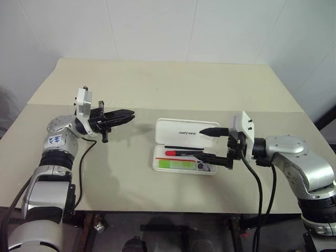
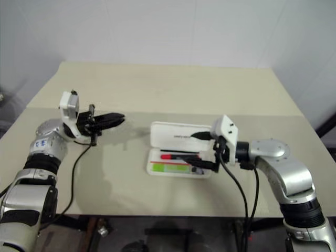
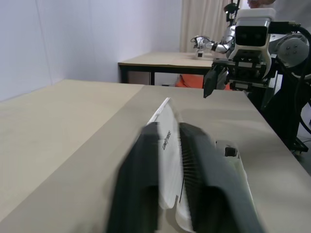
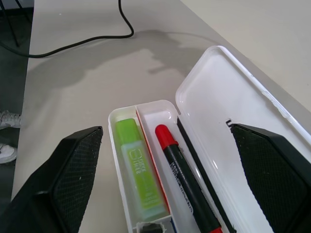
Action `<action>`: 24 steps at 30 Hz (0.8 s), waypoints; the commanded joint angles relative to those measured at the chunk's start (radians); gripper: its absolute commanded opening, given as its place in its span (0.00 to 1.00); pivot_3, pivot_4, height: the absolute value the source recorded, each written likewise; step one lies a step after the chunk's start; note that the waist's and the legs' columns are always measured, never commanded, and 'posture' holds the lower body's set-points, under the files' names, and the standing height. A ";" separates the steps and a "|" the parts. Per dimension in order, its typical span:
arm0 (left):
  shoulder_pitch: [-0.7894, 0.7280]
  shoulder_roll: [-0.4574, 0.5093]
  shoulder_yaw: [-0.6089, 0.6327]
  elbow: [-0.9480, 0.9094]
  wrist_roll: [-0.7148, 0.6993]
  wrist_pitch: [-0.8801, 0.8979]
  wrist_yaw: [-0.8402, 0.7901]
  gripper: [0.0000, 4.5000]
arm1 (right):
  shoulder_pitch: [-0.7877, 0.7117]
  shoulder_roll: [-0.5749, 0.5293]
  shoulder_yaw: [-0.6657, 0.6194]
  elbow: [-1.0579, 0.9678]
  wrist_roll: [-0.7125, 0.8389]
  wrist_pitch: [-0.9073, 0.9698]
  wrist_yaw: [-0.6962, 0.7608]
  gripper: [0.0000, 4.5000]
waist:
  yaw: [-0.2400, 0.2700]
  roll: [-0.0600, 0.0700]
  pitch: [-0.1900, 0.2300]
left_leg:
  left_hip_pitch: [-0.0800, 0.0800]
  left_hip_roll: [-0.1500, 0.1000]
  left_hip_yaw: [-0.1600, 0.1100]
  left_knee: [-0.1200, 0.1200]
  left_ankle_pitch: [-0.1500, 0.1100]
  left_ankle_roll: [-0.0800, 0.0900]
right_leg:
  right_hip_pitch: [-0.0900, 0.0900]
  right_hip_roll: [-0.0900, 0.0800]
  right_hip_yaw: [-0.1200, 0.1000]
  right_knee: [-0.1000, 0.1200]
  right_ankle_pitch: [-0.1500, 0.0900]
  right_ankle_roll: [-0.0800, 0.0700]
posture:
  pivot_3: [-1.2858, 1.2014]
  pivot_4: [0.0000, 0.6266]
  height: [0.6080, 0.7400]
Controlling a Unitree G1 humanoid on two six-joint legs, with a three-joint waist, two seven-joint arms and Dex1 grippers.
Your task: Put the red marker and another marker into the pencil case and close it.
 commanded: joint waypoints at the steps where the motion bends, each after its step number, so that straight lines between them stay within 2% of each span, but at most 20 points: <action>1: -0.069 0.010 0.025 0.110 0.091 -0.071 -0.076 0.00 | 0.007 -0.011 -0.046 0.010 0.009 -0.058 0.005 1.00 | 0.001 0.000 0.000 | 0.000 0.000 0.000 0.000 0.000 0.000 | 0.000 0.000 0.000 0.000 0.000 0.000 | 0.52 0.24 1.00; 6: -0.140 -0.003 0.048 0.248 0.212 -0.128 0.038 0.00 | 0.009 -0.012 -0.051 0.028 -0.002 -0.091 -0.016 1.00 | 0.001 0.000 0.000 | -0.001 0.000 0.000 0.000 0.000 0.000 | 0.000 0.000 0.000 -0.001 0.000 0.000 | 0.52 0.24 1.00; 12: -0.185 -0.035 0.073 0.318 0.319 -0.120 0.172 0.00 | 0.039 -0.022 -0.078 0.005 0.002 -0.095 -0.044 1.00 | 0.001 0.000 0.000 | -0.001 0.000 0.000 0.000 0.000 0.000 | 0.000 0.000 0.000 -0.002 0.000 0.000 | 0.52 0.24 1.00; 19: -0.221 -0.082 0.109 0.339 0.393 -0.098 0.237 0.00 | 0.116 -0.040 -0.128 -0.070 0.024 -0.072 -0.085 1.00 | 0.005 0.000 0.000 | -0.001 0.000 0.000 0.000 0.000 0.000 | 0.000 0.000 0.000 -0.002 0.001 0.001 | 0.52 0.24 1.00; 24: -0.247 -0.117 0.140 0.346 0.413 -0.069 0.218 0.00 | 0.160 -0.049 -0.160 -0.124 0.046 -0.051 -0.117 1.00 | 0.007 0.000 0.000 | -0.001 0.000 0.000 0.000 0.000 0.000 | 0.000 0.000 0.000 -0.002 0.001 0.002 | 0.52 0.24 1.00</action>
